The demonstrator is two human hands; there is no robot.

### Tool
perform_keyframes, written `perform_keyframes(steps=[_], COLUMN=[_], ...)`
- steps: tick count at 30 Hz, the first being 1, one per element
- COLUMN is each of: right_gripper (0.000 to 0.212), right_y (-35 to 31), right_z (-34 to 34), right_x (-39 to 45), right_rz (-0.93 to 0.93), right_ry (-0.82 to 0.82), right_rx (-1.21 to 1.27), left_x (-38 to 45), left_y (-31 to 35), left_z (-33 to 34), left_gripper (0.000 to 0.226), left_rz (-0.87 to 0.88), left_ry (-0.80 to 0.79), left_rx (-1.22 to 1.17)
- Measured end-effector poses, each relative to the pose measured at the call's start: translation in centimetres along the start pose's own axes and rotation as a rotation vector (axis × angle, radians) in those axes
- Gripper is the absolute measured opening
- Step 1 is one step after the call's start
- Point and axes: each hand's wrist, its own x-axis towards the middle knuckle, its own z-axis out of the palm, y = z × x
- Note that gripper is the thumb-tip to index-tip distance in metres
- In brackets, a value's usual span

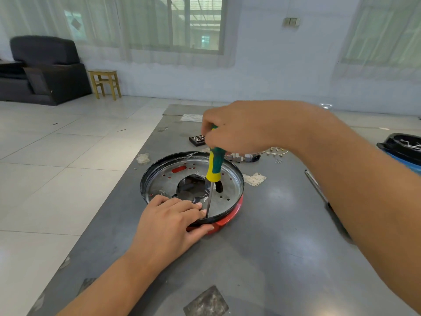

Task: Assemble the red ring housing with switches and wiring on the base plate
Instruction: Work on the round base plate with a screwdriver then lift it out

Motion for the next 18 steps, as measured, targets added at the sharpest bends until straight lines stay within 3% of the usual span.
perform_keyframes(steps=[4,9,10,13,16,18], right_gripper=[0.010,0.051,0.048,0.015,0.020,0.011], right_y=[0.4,0.1,0.0,0.1,0.9,1.3], right_z=[-0.9,1.2,1.2,0.4,0.0,0.1], right_x=[-0.9,-1.0,-1.0,-1.2,-1.5,-2.0], right_rz=[-0.080,-0.085,-0.076,-0.058,-0.133,-0.148], right_ry=[-0.111,0.227,0.219,0.038,0.023,0.066], right_rx=[0.160,-0.204,-0.215,0.063,0.174,0.205], left_x=[0.1,0.1,0.1,0.2,0.1,0.1], left_y=[0.1,0.1,0.2,0.1,0.1,0.2], left_z=[-0.1,-0.1,-0.1,-0.1,-0.2,-0.1], left_gripper=[0.046,0.046,0.046,0.046,0.045,0.045], left_rz=[-0.006,-0.008,-0.009,-0.007,-0.007,-0.005], left_ry=[0.004,-0.008,-0.011,-0.023,-0.007,0.010], left_rx=[-0.002,0.004,0.003,-0.006,-0.014,-0.014])
